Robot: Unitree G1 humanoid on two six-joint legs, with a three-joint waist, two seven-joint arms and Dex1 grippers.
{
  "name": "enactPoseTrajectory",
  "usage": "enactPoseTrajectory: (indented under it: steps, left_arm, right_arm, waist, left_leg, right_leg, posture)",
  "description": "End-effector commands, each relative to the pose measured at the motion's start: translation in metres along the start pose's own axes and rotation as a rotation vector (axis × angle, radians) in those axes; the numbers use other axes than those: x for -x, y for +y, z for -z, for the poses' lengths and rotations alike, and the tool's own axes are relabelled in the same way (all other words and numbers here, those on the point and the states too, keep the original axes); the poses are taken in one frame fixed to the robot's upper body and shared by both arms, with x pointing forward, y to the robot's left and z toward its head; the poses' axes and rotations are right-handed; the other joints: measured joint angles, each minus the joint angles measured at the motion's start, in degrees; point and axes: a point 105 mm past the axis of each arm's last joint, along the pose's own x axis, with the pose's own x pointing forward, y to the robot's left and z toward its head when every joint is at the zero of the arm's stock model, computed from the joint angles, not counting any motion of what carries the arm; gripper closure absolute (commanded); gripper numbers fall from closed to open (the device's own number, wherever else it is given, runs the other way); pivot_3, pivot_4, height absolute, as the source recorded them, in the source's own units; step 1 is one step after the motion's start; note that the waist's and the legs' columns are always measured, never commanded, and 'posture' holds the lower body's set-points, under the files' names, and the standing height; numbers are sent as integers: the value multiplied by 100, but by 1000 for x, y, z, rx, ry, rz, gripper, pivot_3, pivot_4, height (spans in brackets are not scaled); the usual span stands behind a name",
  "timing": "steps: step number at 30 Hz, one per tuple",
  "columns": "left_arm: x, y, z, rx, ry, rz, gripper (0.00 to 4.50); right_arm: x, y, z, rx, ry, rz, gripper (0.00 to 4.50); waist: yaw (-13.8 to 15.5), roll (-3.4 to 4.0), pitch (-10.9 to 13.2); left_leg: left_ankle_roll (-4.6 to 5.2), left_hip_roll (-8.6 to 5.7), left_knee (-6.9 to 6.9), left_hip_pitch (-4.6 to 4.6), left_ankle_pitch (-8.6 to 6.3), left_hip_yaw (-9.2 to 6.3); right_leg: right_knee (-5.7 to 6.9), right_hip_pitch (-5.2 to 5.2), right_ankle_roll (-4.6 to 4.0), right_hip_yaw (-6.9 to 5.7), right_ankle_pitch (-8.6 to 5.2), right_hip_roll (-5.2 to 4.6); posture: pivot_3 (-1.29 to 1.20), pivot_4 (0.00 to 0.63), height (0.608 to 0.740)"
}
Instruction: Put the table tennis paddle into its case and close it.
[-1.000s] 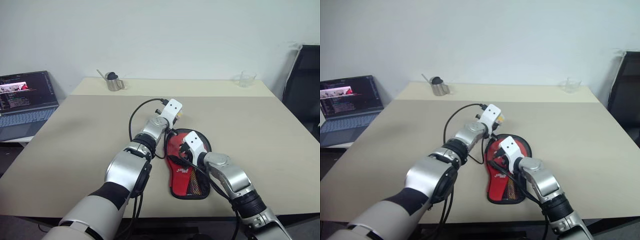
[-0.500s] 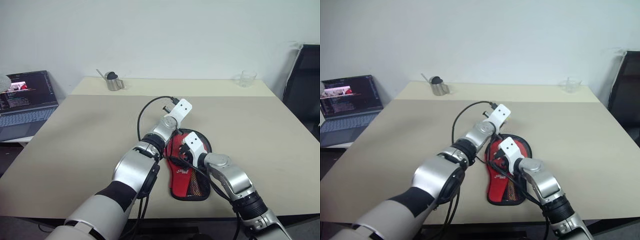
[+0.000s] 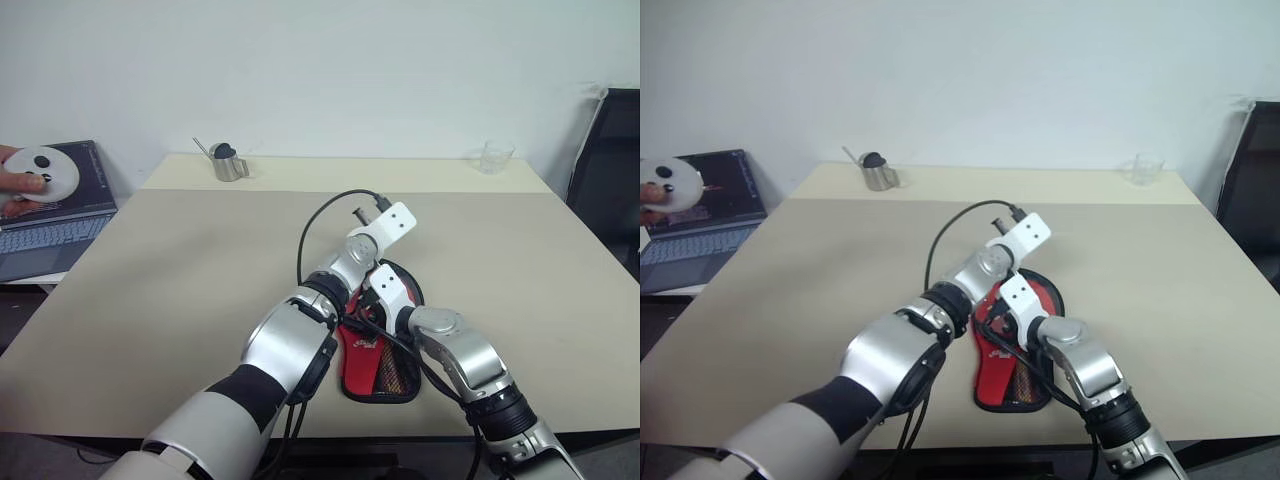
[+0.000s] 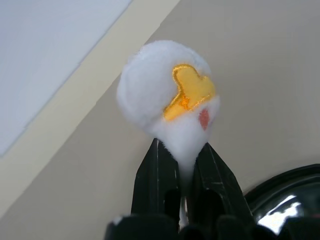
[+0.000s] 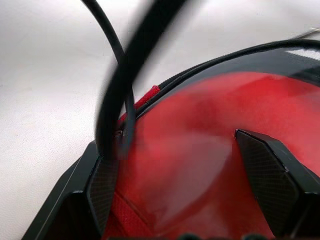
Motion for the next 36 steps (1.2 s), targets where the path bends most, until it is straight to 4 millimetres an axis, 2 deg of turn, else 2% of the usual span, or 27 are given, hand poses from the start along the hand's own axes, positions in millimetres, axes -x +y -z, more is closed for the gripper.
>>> enactPoseTrajectory:
  steps: [1,5,11,20,25,29,36]
  left_arm:
    - [2,7,-52,-87,-152,-26,4489]
    - [2,-14,-65,-147,-193,24,4489]
    - [2,-37,-64,-177,-203,86,4489]
    - [3,-50,-66,-184,-213,126,4489]
    - [1,-50,-56,-109,-165,131,4489]
    - [0,-49,-46,-87,-129,144,3232]
    - [-1,-37,-28,-39,-82,129,593]
  right_arm:
    - [-6,28,37,-39,144,-106,554]
    - [-6,29,39,-45,147,-105,554]
    - [-6,32,38,-53,146,-105,554]
    - [-6,34,40,-56,150,-107,554]
    - [-6,33,40,-56,151,-105,554]
    - [-5,32,40,-51,152,-103,554]
    - [-5,27,38,-31,147,-107,554]
  waist:
    - [0,0,0]
    - [1,0,0]
    - [8,1,-3]
    - [10,0,-5]
    - [10,0,-9]
    - [8,0,-11]
    - [0,-1,-27]
  left_leg:
    - [0,1,0,0,0,0]
    - [0,-1,0,-1,0,-1]
    - [1,-3,0,1,-2,-2]
    - [1,-2,12,5,-1,-4]
    - [1,-1,13,6,-1,-5]
    - [1,-1,13,6,-1,-4]
    - [1,0,13,13,-1,-3]
  right_leg:
    - [0,0,0,0,0,0]
    - [-1,0,1,-1,-1,0]
    - [-2,3,2,-2,-2,-3]
    - [4,10,2,-4,-2,-3]
    - [4,12,2,-4,-2,-3]
    - [4,12,2,-4,-2,-3]
    - [7,15,2,-3,-2,-2]
  posture:
    - [0,150,740]
    - [0,150,740]
    - [0,150,740]
    - [0,150,740]
    - [0,150,740]
    - [0,150,740]
    - [0,150,740]
